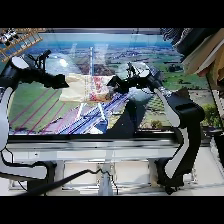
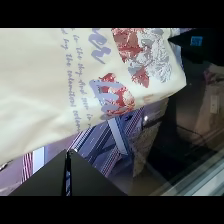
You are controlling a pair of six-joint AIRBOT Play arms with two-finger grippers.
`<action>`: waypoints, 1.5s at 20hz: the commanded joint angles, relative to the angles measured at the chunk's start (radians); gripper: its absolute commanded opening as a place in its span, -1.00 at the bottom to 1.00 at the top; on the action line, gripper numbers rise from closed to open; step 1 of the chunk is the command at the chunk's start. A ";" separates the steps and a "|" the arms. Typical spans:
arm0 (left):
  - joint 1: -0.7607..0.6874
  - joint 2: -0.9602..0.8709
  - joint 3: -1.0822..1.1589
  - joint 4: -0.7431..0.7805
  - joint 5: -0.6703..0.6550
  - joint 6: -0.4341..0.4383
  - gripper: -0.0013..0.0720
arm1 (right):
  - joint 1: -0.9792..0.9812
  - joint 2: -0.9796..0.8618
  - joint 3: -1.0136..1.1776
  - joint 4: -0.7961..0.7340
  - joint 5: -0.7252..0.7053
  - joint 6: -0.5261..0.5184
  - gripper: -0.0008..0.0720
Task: Fold the clothes and pants, and hang the long-sleeved shirts on hangers.
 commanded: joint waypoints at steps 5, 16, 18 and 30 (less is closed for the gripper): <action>0.000 0.000 0.000 0.000 -0.025 0.014 -0.95 | 0.040 -0.047 0.054 0.108 0.085 -0.050 -0.94; 0.015 0.002 0.000 0.011 -0.250 0.016 -0.95 | -0.486 0.504 0.148 -0.371 0.324 0.284 -0.96; 0.015 0.002 0.000 0.010 -0.250 0.023 -0.95 | -0.645 0.581 0.142 -0.410 0.408 0.291 -0.96; 0.015 0.002 0.000 0.006 -0.247 0.041 -0.95 | -1.238 0.967 -0.682 -0.909 0.644 0.238 -0.94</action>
